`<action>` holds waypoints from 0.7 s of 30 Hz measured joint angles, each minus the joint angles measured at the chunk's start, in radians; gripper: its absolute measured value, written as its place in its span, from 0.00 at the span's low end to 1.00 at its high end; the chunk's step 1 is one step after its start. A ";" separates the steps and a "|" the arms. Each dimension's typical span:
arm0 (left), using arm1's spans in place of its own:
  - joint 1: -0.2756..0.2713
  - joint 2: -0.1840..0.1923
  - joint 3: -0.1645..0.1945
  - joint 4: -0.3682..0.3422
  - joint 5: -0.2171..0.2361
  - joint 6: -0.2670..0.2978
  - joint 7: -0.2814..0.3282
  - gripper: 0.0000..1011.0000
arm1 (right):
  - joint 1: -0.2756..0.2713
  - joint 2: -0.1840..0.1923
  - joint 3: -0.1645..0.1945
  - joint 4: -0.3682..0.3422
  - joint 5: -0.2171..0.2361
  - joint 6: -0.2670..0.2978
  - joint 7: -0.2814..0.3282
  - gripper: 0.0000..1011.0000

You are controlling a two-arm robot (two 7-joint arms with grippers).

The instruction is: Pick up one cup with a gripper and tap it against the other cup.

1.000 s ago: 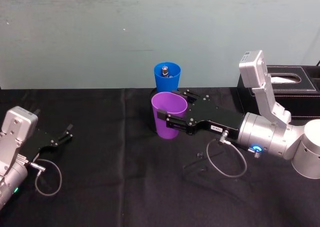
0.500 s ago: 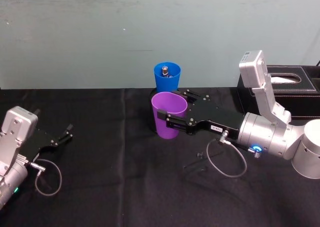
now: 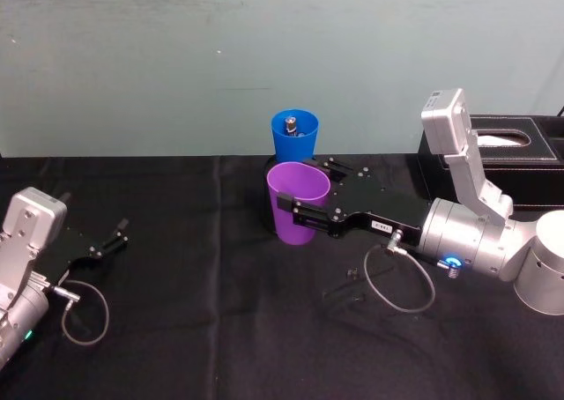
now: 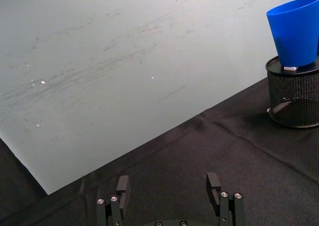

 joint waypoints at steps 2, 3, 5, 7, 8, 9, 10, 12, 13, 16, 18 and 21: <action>0.000 0.000 0.000 0.000 0.000 0.000 0.000 0.99 | 0.000 0.000 0.000 0.000 0.000 0.000 0.000 0.72; 0.000 0.000 0.000 0.000 0.000 0.000 0.000 0.99 | 0.000 0.000 0.000 0.000 0.000 0.000 0.000 0.72; 0.000 0.000 0.000 0.000 0.000 0.000 0.000 0.99 | 0.000 0.000 0.000 0.000 0.000 0.000 0.000 0.72; 0.000 0.000 0.000 0.000 0.000 0.000 0.000 0.99 | 0.000 0.000 0.000 0.000 0.000 0.000 0.000 0.72; 0.000 0.000 0.000 0.000 0.000 0.000 0.000 0.99 | 0.000 0.000 0.000 0.000 0.000 0.000 0.000 0.72; 0.000 0.000 0.000 0.000 0.000 0.000 0.000 0.99 | 0.000 0.000 0.000 0.000 0.000 0.000 0.000 0.72; 0.000 0.000 0.000 0.000 0.000 0.000 0.000 0.99 | 0.000 0.000 0.000 0.000 0.000 0.000 0.000 0.72; 0.000 0.000 0.000 0.000 0.000 0.000 0.000 0.99 | 0.000 0.000 0.000 0.000 0.000 0.000 0.000 0.72; 0.000 0.000 0.000 0.000 0.000 0.000 0.000 0.99 | 0.000 0.000 0.000 0.000 0.000 0.000 0.000 0.72; 0.000 0.000 0.000 0.000 0.000 0.000 0.000 0.99 | 0.000 0.000 0.000 0.000 0.000 0.000 0.000 0.72; 0.000 0.000 0.000 0.000 0.000 0.000 0.000 0.99 | 0.000 0.000 0.000 0.000 0.000 0.000 0.000 0.72; 0.000 0.000 0.000 0.000 0.000 0.000 0.000 0.99 | 0.000 0.000 0.000 0.000 0.000 0.000 0.000 0.72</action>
